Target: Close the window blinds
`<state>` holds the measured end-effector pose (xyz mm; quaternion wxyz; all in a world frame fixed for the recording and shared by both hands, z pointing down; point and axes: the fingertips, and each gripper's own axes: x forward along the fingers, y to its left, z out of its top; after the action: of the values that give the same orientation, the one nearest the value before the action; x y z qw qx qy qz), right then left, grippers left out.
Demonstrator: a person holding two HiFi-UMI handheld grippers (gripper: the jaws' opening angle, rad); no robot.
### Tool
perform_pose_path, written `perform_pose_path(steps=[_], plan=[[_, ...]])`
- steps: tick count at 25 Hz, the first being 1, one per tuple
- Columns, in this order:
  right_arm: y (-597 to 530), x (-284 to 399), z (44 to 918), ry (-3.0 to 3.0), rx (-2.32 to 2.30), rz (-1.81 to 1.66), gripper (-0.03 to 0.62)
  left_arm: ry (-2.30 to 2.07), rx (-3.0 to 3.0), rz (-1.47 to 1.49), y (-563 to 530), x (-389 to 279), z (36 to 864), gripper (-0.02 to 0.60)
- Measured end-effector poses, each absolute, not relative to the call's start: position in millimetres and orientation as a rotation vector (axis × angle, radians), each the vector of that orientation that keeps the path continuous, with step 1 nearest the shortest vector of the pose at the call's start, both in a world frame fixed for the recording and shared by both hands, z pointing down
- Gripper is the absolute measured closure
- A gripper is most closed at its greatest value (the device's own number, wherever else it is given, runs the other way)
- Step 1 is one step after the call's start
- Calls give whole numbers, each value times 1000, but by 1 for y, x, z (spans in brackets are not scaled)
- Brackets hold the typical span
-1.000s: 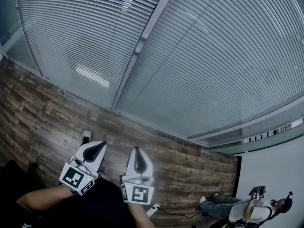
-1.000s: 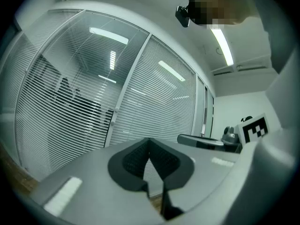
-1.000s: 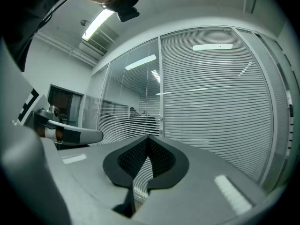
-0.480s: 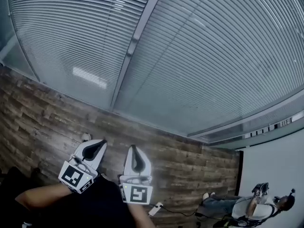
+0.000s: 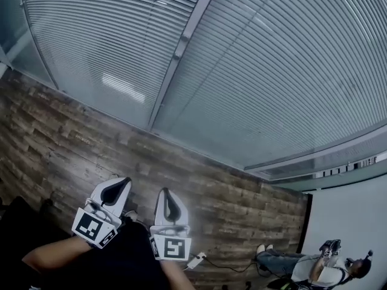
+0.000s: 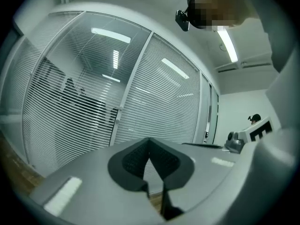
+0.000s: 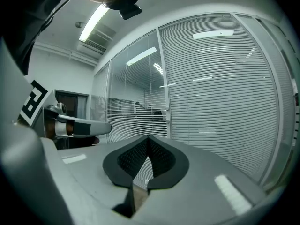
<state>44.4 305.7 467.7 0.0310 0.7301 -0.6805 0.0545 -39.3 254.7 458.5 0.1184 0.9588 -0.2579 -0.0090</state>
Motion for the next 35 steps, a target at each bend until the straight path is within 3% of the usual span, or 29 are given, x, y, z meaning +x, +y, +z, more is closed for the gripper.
perform_pose_path(steps=[16, 24, 35], plan=[[191, 47, 482, -2031, 2204, 226, 592, -750, 2793, 14, 139, -50, 465, 580], [125, 64, 423, -1910, 2369, 58, 592, -772, 2829, -128, 56, -48, 426, 580], [79, 10, 407, -1861, 2372, -40, 592, -649, 2833, -169, 35, -75, 419, 580]])
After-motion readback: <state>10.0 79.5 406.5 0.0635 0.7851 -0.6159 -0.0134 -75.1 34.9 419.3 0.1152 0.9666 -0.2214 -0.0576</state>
